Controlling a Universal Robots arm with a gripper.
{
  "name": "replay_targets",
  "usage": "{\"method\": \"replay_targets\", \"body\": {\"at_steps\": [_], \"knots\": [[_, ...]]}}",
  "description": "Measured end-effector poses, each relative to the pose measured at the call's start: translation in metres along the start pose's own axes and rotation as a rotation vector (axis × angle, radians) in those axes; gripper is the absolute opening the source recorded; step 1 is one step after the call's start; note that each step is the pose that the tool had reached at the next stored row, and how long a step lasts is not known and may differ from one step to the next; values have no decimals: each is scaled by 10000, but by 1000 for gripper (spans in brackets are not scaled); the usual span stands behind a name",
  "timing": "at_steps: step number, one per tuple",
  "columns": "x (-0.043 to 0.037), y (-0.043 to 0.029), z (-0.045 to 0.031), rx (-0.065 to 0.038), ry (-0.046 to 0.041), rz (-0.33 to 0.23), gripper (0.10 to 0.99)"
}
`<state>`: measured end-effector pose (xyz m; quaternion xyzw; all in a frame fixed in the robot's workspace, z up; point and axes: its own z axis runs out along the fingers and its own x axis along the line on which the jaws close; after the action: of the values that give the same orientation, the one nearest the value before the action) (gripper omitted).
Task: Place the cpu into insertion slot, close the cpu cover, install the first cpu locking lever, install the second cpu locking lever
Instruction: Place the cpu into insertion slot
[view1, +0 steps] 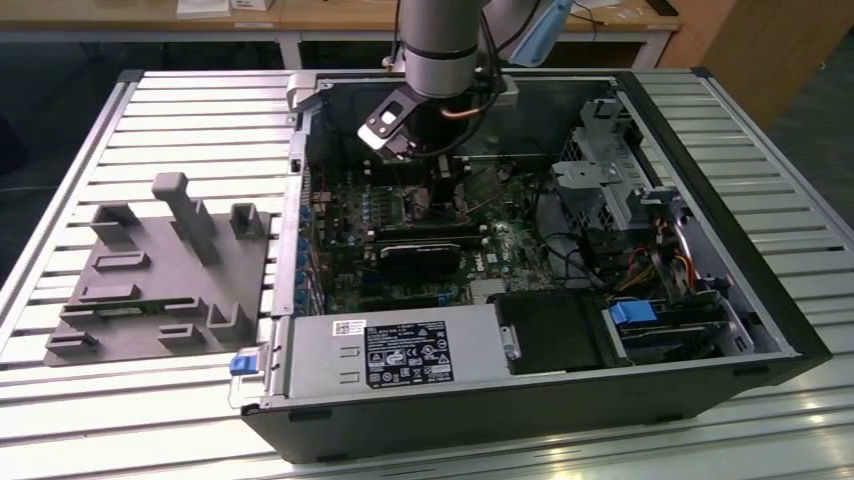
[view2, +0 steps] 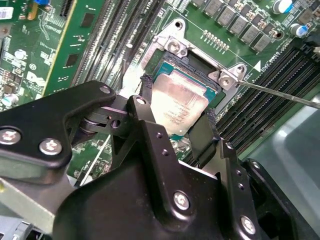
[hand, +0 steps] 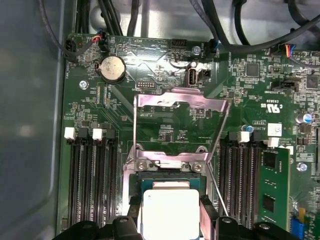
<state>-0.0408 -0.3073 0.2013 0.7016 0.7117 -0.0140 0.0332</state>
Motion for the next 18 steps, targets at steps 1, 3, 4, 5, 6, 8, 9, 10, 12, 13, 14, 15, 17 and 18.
{"method": "replay_targets", "body": {"at_steps": [1, 3, 4, 5, 6, 8, 9, 10, 12, 13, 14, 15, 17, 18], "knots": [[6, 0, 7, 1, 0, 29, 537], [14, 0, 22, 6, -3, 85, 537], [17, -1, 31, 8, -4, 109, 537], [20, -1, 39, 10, -5, 131, 537], [22, -1, 47, 10, -5, 148, 537], [23, -2, 57, 12, -5, 161, 537], [22, -2, 60, 12, -6, 165, 537], [22, -2, 61, 13, -7, 166, 537], [23, -2, 64, 13, -7, 167, 537], [23, -3, 66, 12, -5, 168, 537], [22, -3, 68, 11, -5, 168, 537], [20, -2, 69, 12, -6, 167, 537], [17, -3, 72, 11, -5, 168, 537], [16, -3, 72, 12, -7, 169, 537]]}}
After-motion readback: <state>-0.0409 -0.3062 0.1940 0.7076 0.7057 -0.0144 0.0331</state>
